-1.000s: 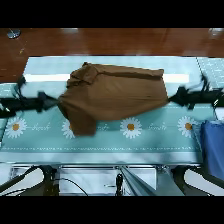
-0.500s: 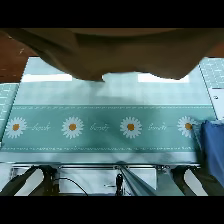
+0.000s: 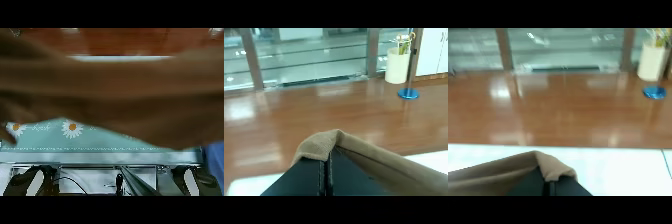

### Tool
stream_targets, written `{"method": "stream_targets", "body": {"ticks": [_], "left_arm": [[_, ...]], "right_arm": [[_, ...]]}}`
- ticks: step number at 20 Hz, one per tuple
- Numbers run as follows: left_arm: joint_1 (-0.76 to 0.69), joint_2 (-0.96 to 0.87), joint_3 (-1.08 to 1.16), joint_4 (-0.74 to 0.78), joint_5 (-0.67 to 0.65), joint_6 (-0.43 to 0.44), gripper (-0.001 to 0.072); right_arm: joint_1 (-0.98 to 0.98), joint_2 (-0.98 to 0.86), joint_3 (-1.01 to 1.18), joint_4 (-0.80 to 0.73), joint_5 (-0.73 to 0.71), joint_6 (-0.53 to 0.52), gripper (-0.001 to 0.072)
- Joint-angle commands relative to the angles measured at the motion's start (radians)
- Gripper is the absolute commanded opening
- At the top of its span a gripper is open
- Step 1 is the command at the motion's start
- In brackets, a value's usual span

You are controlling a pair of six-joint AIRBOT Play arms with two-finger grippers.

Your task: Fold the shirts.

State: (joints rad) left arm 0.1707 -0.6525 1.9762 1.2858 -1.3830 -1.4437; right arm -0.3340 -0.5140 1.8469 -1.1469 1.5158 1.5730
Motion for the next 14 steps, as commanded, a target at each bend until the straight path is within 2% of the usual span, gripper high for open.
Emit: {"method": "stream_targets", "body": {"ticks": [1,3,6,10,14], "left_arm": [[-0.161,0.036,-0.011,0.325,-0.070,-0.085,0.0035],[-0.202,0.015,-0.078,0.359,-0.069,-0.092,0.0035],[-0.208,-0.066,-0.211,0.289,-0.056,-0.126,0.0035],[-0.209,-0.218,-0.400,0.233,0.061,-0.140,0.0035],[-0.209,-0.429,-0.472,0.201,0.186,-0.140,0.0035]], "right_arm": [[0.001,0.026,-0.020,-0.067,0.119,0.019,0.0020],[0.001,0.026,-0.071,-0.061,0.126,0.031,0.0020],[0.001,0.016,-0.205,-0.012,0.092,0.079,0.0020],[0.001,-0.051,-0.444,0.087,-0.009,-0.007,0.0020],[0.002,-0.235,-0.597,0.140,-0.170,-0.095,0.0021]]}}
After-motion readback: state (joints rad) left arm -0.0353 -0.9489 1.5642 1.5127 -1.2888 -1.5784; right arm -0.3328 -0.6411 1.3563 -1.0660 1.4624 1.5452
